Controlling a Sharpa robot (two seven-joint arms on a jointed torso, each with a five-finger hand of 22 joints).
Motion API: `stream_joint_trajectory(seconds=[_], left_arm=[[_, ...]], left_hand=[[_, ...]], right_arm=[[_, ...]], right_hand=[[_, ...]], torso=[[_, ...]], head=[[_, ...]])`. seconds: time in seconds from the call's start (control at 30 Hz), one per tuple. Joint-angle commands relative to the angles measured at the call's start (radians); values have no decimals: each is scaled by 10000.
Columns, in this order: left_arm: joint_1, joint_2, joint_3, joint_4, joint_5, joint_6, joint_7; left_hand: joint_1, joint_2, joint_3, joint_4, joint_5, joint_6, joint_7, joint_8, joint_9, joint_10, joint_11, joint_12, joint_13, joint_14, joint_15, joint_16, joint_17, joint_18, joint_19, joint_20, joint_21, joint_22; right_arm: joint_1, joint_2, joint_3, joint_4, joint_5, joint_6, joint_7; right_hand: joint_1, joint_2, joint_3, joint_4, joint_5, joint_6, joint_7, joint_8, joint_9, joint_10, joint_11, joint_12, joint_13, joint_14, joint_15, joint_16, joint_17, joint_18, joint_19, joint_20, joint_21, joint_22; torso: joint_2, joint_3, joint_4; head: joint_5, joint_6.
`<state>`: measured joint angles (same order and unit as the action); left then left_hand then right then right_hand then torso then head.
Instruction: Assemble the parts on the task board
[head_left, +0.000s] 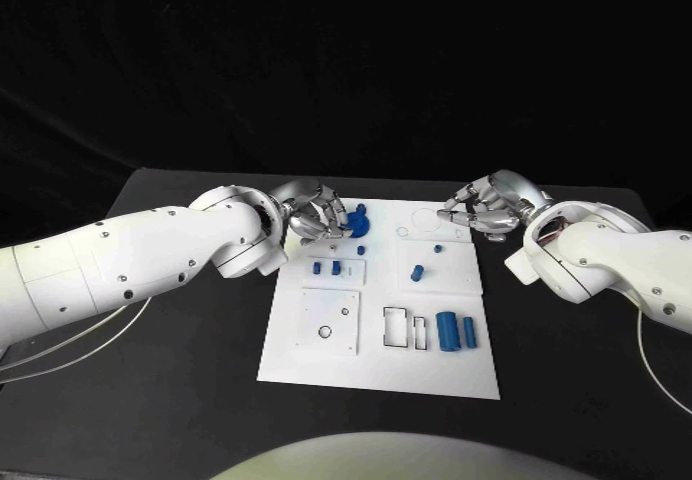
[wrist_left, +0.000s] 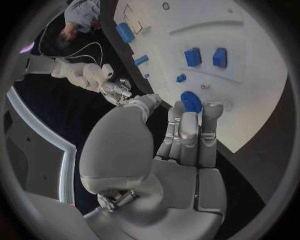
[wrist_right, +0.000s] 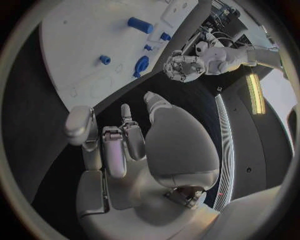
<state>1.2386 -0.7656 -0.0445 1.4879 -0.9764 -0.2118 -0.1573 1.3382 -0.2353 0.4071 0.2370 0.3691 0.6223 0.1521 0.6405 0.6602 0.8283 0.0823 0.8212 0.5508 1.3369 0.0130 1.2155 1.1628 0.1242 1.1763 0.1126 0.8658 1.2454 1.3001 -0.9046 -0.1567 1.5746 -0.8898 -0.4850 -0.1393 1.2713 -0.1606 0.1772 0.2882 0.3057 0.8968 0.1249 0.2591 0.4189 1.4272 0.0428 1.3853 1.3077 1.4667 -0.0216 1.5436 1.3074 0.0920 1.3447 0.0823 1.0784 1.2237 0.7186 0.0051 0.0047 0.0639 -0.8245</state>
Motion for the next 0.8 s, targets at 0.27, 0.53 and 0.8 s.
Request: stream_joint_trajectory(seconds=[0.27, 0.53, 0.8], left_arm=[[26, 617, -158, -519, -4501, 27, 1355], [55, 1126, -244, -975, -5890, 881, 1289], [75, 1494, -279, -1288, -6249, 1519, 1146]], left_hand=[[593, -374, 300, -421, -251, 415, -98, -650, -1203, -281, -23, -855, -1202, 316, -12, 805, 344, 14, 743, 69, 998, 585], [541, -439, 379, -525, -760, 946, -169, -1099, -1841, -223, -13, -1351, -1860, 383, -34, 934, 198, -83, 1046, 19, 1473, 921], [429, -408, 247, -497, -892, 1227, 60, -1405, -2172, -4, 138, -1642, -2256, 297, 93, 815, -149, -105, 1068, 108, 1440, 979]], right_arm=[[-5, 51, 2, -4, -15, 56, 73], [-5, 82, 2, -3, -15, 29, 76], [-4, 104, 2, -4, -10, -83, 115]], right_hand=[[-43, -8, 67, 15, 64, -100, -7, 48, 14, -112, 5, -98, 478, 843, -43, -45, 1813, 204, -27, -13, -47, -17], [-37, -7, 77, 13, 66, -103, -7, 49, 14, -170, 5, -171, 398, 842, -43, -48, 1806, 210, -38, -13, -76, -36], [-20, -35, 157, 14, 72, -170, 5, 42, 17, -550, 12, -658, -112, 779, -38, -151, 1562, 277, -193, -11, -419, -254]], torso=[[10, 5, -28], [15, 14, -17], [16, 12, -15]], head=[[-32, 70], [-69, 93], [-82, 88]])
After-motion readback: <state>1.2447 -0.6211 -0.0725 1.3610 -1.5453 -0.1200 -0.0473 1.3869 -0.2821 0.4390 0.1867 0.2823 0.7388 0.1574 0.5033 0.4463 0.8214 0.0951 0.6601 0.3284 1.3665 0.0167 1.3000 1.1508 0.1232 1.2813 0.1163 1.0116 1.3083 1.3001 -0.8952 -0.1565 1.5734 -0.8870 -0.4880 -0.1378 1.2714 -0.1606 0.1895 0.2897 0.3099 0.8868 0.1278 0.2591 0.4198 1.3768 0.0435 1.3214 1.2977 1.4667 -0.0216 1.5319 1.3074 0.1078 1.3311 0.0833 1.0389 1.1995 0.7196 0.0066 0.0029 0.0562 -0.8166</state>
